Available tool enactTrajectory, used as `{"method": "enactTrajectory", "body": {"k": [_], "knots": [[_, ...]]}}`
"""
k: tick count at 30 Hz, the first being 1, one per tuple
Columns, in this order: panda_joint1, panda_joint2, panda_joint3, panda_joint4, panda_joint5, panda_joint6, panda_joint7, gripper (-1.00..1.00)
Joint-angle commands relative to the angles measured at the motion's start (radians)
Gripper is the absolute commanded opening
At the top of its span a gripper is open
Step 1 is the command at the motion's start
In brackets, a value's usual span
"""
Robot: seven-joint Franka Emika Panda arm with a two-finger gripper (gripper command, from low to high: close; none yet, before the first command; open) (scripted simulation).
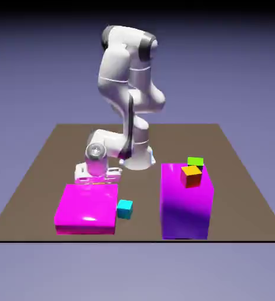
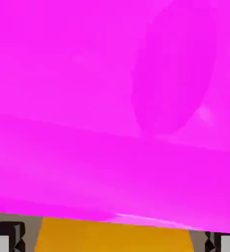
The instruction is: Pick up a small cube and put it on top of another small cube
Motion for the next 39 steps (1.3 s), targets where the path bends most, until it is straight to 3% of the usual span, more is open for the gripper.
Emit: {"method": "enactTrajectory", "body": {"k": [1, 6, 11, 30, 34, 39], "knots": [[0.012, -0.036, -0.009, 0.006, -0.009, -0.041, 0.006, -1.0], [0.068, -0.211, -0.051, 0.036, -0.049, -0.238, 0.017, -1.0], [0.051, -0.294, -0.044, 0.05, -0.106, -0.27, -0.201, -1.0], [0.739, -0.391, -0.255, 0.04, -0.798, -0.071, -0.557, -1.0], [0.781, -0.357, -0.269, 0.033, -0.806, -0.046, -0.474, -1.0], [0.733, -0.176, -0.272, 0.066, -0.852, 0.117, -0.408, -1.0]]}}
